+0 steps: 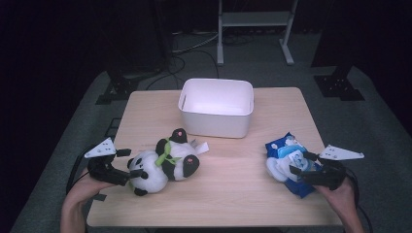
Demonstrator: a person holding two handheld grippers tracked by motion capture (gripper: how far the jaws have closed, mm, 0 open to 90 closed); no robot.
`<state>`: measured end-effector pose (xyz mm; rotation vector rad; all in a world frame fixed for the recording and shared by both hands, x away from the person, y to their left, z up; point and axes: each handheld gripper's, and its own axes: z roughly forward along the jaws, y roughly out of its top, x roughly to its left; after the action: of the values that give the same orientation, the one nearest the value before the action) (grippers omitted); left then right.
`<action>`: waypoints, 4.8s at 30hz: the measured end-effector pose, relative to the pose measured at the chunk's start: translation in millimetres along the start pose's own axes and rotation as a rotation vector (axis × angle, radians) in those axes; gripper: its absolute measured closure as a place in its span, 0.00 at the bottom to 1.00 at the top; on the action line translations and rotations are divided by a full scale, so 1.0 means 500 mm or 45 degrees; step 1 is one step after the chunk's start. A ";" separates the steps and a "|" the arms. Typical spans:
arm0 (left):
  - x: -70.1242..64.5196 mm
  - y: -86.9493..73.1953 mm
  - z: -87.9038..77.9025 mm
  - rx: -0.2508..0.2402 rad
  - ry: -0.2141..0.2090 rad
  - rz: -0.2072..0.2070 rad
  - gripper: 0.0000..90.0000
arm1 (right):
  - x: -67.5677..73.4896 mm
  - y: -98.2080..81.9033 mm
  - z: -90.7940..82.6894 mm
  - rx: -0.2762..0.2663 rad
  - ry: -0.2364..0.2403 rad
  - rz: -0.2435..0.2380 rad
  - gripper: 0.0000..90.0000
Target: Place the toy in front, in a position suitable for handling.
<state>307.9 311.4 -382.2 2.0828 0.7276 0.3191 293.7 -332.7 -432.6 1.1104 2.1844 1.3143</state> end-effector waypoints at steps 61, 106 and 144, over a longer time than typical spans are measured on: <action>-0.049 0.091 0.183 0.396 0.018 0.315 0.26 | 0.016 0.020 0.014 0.024 0.061 -0.074 0.19; -0.236 0.206 0.324 0.271 -0.380 0.568 0.26 | 0.023 0.028 0.011 0.038 0.093 -0.102 0.19; -0.137 0.092 0.176 0.166 -0.248 0.243 0.13 | -0.012 0.068 0.051 0.394 0.022 -0.056 0.97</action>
<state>312.4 191.2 -392.8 2.2750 0.4449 0.1736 328.9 -313.7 -416.9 1.1530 2.4692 0.9928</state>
